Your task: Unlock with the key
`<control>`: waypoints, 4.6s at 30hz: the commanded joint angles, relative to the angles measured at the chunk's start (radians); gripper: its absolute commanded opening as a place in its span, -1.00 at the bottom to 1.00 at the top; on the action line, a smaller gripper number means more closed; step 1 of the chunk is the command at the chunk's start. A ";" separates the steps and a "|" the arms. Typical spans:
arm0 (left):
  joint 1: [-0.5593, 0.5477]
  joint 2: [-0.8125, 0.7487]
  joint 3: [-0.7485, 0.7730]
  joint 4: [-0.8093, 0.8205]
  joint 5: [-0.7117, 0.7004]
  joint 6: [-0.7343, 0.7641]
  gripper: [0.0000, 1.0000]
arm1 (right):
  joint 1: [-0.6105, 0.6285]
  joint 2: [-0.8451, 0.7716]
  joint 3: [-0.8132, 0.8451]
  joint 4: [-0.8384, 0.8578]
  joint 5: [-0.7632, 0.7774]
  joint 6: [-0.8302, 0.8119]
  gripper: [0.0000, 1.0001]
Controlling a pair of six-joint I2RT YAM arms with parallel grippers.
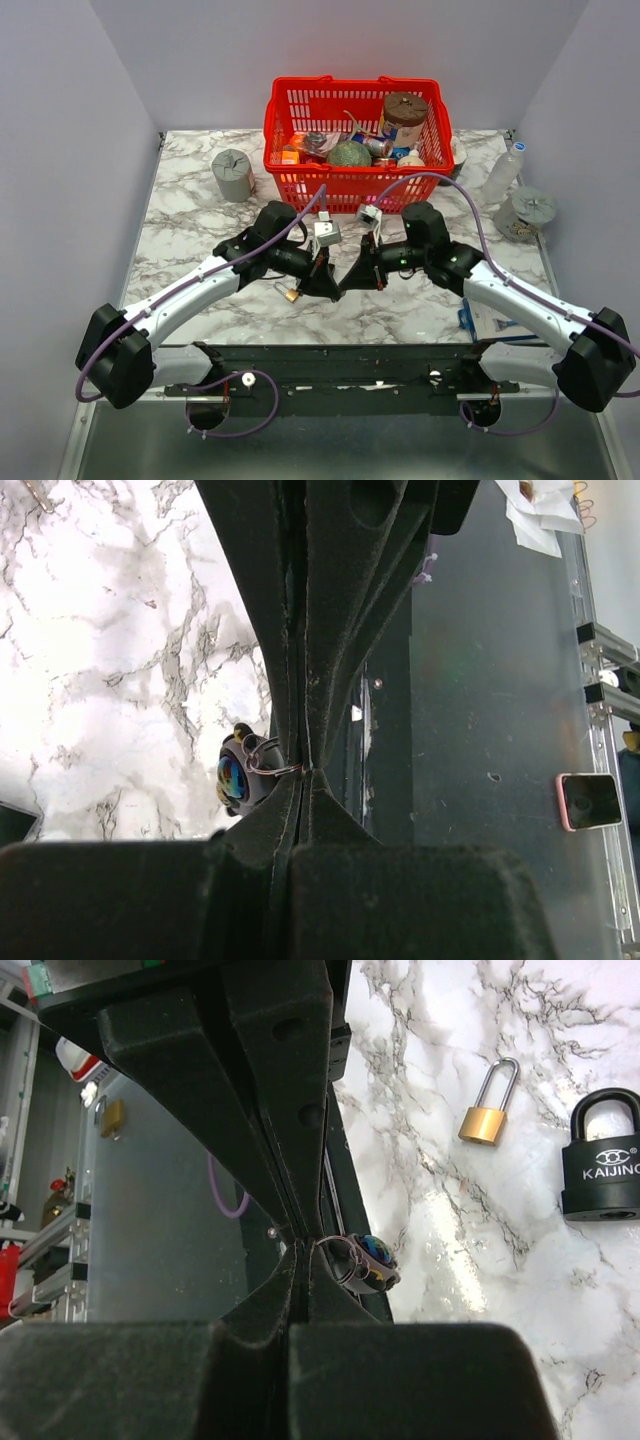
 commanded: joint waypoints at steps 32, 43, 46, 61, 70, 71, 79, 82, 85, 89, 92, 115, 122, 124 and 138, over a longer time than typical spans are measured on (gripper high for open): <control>-0.024 -0.482 -0.458 0.784 -0.611 -0.831 0.35 | -0.007 -0.114 -0.339 0.909 0.241 0.570 -0.99; -0.059 -0.545 -0.503 0.746 -0.708 -0.857 -0.03 | -0.006 -0.100 -0.343 0.925 0.268 0.579 -0.99; -0.066 -0.526 -0.498 0.755 -0.694 -0.863 -0.07 | -0.007 -0.096 -0.337 0.915 0.270 0.572 -0.99; -0.082 -0.476 -0.510 0.848 -0.663 -0.909 -0.21 | -0.007 -0.083 -0.331 0.897 0.262 0.558 -0.99; -0.085 -0.459 -0.513 0.861 -0.643 -0.926 -0.30 | -0.007 -0.085 -0.334 0.900 0.271 0.563 -0.99; -0.085 -0.457 -0.515 0.861 -0.642 -0.927 -0.30 | -0.007 -0.085 -0.337 0.900 0.273 0.563 -0.99; -0.089 -0.454 -0.523 0.862 -0.632 -0.932 -0.47 | -0.007 -0.083 -0.336 0.902 0.276 0.566 -0.99; -0.089 -0.450 -0.523 0.862 -0.629 -0.930 -0.61 | -0.007 -0.079 -0.336 0.902 0.276 0.567 -0.99; -0.089 -0.445 -0.523 0.859 -0.625 -0.926 -0.80 | -0.007 -0.073 -0.337 0.903 0.275 0.569 -0.99; -0.089 -0.440 -0.513 0.829 -0.626 -0.898 -1.00 | -0.006 -0.065 -0.337 0.898 0.267 0.564 -0.99; -0.089 -0.451 -0.498 0.772 -0.625 -0.857 -1.00 | -0.007 -0.066 -0.320 0.845 0.242 0.529 -0.99; -0.084 -0.290 -0.156 -0.012 -0.135 -0.280 -1.00 | 0.030 -0.090 -0.024 -0.114 0.012 -0.106 -0.12; -0.084 -0.252 -0.153 -0.004 -0.105 -0.260 -1.00 | 0.059 -0.079 -0.038 -0.065 -0.077 -0.066 -0.26; -0.084 -0.246 -0.154 0.002 -0.100 -0.260 -1.00 | 0.059 -0.083 -0.041 -0.053 -0.081 -0.059 -0.28; -0.082 -0.246 -0.159 0.028 -0.086 -0.268 -1.00 | 0.106 -0.036 -0.061 0.032 -0.083 -0.016 -0.35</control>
